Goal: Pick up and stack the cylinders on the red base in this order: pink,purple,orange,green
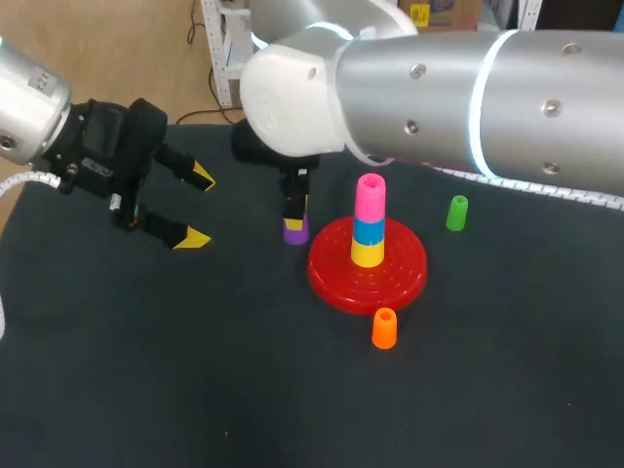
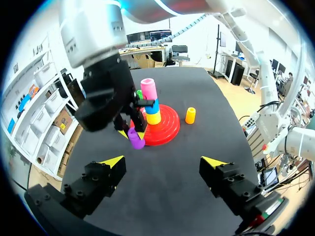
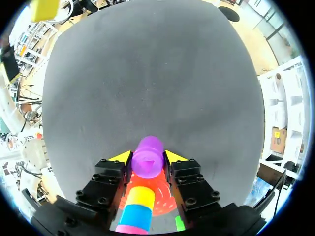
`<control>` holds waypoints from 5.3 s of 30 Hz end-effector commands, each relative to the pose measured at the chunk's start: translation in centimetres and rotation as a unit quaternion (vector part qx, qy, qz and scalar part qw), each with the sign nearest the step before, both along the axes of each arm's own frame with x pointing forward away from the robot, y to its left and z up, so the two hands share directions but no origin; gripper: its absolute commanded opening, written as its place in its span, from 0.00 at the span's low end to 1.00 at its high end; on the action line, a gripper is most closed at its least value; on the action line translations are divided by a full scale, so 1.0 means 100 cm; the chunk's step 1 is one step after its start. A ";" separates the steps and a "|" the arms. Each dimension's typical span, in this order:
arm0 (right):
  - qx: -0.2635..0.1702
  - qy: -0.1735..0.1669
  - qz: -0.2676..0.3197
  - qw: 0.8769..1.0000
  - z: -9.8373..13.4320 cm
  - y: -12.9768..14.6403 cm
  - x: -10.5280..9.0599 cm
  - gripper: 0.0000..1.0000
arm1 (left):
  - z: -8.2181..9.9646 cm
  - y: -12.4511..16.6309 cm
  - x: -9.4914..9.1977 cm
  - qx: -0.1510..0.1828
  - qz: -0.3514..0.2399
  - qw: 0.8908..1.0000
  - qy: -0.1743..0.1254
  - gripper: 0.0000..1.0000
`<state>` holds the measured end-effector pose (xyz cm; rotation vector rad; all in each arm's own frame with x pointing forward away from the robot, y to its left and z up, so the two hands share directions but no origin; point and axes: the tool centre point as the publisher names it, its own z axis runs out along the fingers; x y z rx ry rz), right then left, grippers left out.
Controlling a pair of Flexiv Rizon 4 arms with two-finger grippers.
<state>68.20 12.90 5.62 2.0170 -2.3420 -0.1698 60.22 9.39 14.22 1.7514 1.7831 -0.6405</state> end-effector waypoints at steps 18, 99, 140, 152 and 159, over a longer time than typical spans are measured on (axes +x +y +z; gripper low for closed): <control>0.030 -0.088 0.006 0.996 0.149 -0.029 -0.021 0.00 | -0.001 0.000 0.000 0.000 0.000 1.000 -0.001 1.00; -0.036 0.009 -0.060 0.998 0.134 -0.083 -0.045 0.00 | -0.001 0.000 0.000 0.000 0.000 1.000 -0.001 1.00; -0.023 0.000 -0.079 0.997 0.112 -0.099 -0.040 0.00 | -0.001 0.000 0.000 0.000 0.000 1.000 -0.001 1.00; -0.018 -0.003 -0.080 0.997 0.108 -0.099 -0.040 0.00 | -0.001 0.000 0.000 0.000 0.000 1.000 -0.001 1.00; -0.012 -0.004 -0.080 0.997 0.104 -0.099 -0.041 0.00 | -0.001 0.000 0.000 0.000 0.000 1.000 -0.001 1.00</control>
